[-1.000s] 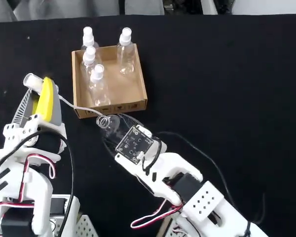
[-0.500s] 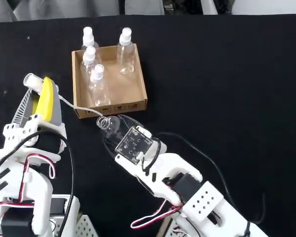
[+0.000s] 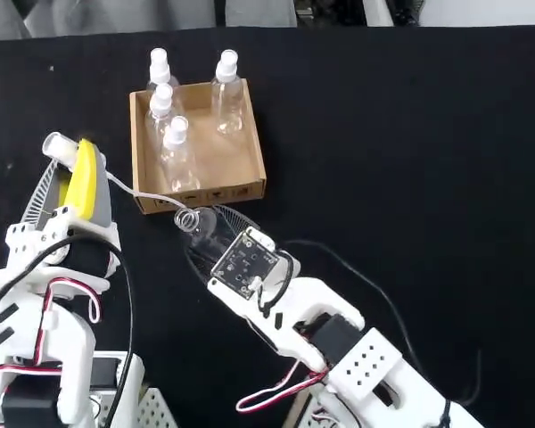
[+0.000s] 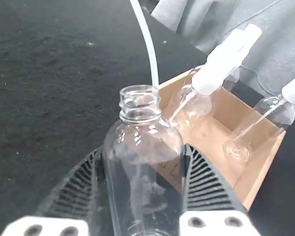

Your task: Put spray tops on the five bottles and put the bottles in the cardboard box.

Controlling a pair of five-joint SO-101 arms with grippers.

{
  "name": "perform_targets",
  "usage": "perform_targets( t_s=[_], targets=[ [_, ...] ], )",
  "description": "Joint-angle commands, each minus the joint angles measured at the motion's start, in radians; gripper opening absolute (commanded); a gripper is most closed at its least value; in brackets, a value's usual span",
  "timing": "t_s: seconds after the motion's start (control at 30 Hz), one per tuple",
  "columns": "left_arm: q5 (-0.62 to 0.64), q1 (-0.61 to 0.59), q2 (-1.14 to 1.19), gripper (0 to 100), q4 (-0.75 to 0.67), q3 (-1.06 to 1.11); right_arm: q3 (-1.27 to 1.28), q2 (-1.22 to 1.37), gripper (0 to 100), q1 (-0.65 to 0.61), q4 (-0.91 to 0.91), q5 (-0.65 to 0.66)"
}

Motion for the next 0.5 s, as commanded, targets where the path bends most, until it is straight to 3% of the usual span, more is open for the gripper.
perform_targets(
  t_s=[0.0, 0.23, 0.47],
  targets=[
    [0.0, -0.012, -0.035, 3, -0.009, -0.065, -0.012, -0.033, 8.5, 0.031, -0.029, 0.002],
    [-0.035, -0.007, -0.196, 3, 0.003, -0.028, -0.01, -0.033, 8.5, 0.031, -0.028, 0.002],
    [-0.048, -0.005, -0.178, 3, 0.005, -0.024, -0.016, -0.033, 8.5, 0.031, -0.031, 0.002]
  ],
)
